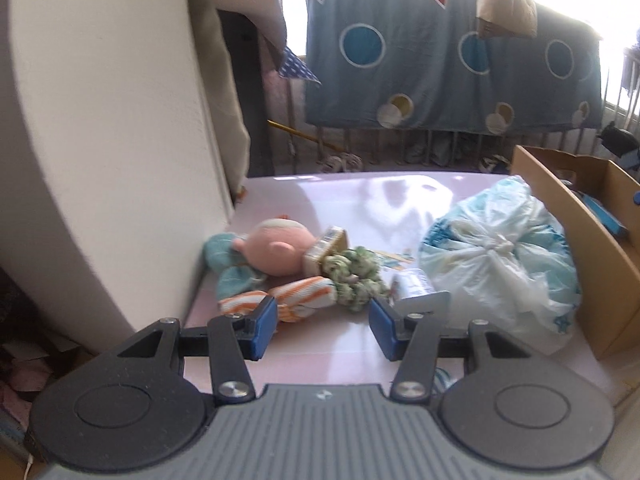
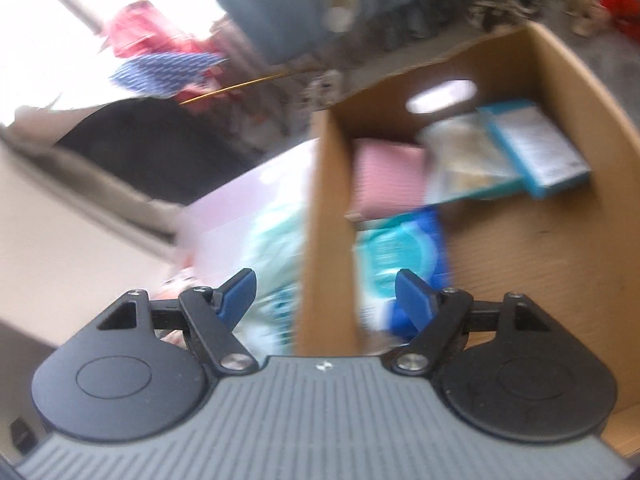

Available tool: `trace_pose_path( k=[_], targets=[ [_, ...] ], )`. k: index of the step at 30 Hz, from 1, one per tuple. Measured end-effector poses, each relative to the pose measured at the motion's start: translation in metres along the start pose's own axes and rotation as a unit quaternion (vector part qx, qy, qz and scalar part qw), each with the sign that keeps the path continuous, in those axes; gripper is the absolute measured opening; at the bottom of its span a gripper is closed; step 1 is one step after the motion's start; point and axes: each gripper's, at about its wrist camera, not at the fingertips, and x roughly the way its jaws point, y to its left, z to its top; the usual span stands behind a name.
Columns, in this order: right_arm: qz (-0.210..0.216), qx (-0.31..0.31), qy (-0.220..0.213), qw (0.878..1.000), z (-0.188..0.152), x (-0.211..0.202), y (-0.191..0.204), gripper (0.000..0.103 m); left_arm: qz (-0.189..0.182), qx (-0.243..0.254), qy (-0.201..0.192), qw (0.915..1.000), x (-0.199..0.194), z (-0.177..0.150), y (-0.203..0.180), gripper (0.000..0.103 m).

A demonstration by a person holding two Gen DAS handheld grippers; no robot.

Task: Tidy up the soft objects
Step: 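Open the right tool and move it back to the table, then grasp the pink plush doll with the right tool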

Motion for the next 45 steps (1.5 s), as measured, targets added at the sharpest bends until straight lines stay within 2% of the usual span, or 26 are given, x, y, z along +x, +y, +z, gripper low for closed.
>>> trace_pose_path(
  k=[9,16,21,25,31,35,41,45],
  targets=[
    [0.108,-0.068,0.063,0.99,-0.021,0.047,0.113,0.079,0.047,-0.001,-0.036,0.9982,-0.011,-0.011,0.017,0.052],
    [0.14,-0.093,0.12,0.978,-0.043,0.106,0.174,0.08,0.068,-0.016,-0.039,0.9968,-0.003,-0.022,0.037,0.052],
    [0.144,-0.101,0.145,0.974,-0.049,0.146,0.202,0.081,0.075,-0.028,-0.044,0.9959,0.008,-0.022,0.049,0.052],
    [0.146,-0.113,0.155,0.971,-0.046,0.18,0.218,0.081,0.065,-0.03,-0.053,0.9961,0.025,-0.013,0.053,0.052],
    [0.147,-0.131,0.162,0.967,-0.026,0.243,0.249,0.082,0.045,-0.027,-0.046,0.9976,0.073,0.006,0.048,0.052],
    [0.13,-0.125,0.177,0.968,-0.009,0.305,0.261,0.082,0.042,-0.017,-0.033,0.9985,0.11,0.017,0.042,0.052],
    [0.088,-0.118,0.217,0.965,0.001,0.392,0.26,0.083,0.034,-0.011,0.004,0.9993,0.158,0.026,0.036,0.04],
    [0.085,-0.11,0.259,0.956,-0.005,0.429,0.257,0.084,0.025,-0.013,0.016,0.9995,0.176,0.029,0.036,0.029]
  ],
)
